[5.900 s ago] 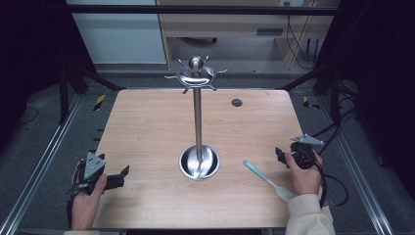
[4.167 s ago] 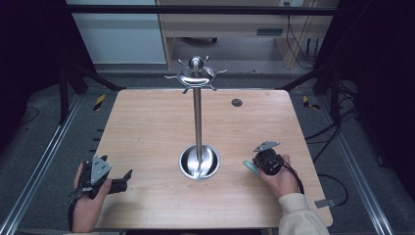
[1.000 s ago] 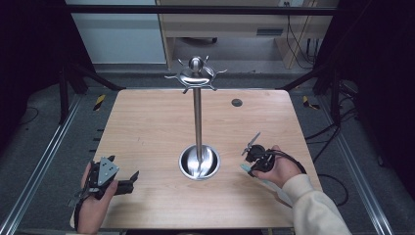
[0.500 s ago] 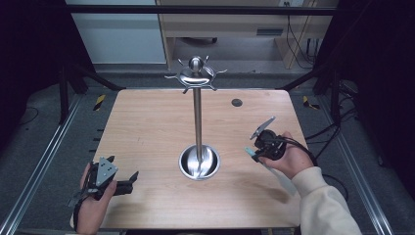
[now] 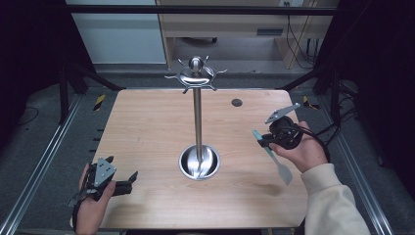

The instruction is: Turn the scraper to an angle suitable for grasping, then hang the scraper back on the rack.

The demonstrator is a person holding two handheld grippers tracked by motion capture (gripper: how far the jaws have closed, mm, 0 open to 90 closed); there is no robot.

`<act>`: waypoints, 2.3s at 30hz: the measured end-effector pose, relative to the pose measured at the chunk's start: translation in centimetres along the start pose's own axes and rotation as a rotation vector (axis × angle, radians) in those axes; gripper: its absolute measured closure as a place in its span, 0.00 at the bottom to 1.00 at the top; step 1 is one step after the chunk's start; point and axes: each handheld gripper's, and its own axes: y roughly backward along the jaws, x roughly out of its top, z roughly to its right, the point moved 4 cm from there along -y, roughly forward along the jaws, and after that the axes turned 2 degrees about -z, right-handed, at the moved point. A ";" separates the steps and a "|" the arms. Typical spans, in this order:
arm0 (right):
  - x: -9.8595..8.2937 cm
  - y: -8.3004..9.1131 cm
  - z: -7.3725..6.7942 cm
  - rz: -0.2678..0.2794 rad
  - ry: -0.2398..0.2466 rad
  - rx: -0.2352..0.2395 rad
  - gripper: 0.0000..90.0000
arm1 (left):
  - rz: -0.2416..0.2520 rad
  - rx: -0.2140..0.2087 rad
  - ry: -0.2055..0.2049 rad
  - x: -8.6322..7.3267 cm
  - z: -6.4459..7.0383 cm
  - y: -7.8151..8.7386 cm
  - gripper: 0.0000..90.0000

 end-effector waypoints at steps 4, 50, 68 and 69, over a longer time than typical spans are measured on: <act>0.2 0.5 0.7 0.042 -0.010 -0.004 0.83 | -0.004 -0.003 0.001 -0.1 0.1 -0.1 0.03; 5.7 6.8 -1.4 0.468 -0.046 0.022 0.83 | -0.003 0.017 0.023 -0.4 -0.4 0.3 0.03; 6.6 7.7 -2.2 0.512 -0.040 0.035 0.83 | -0.004 0.017 0.019 -0.4 -0.4 0.3 0.03; 6.7 7.7 -2.3 0.516 -0.037 0.038 0.83 | -0.004 0.017 0.019 -0.4 -0.4 0.3 0.03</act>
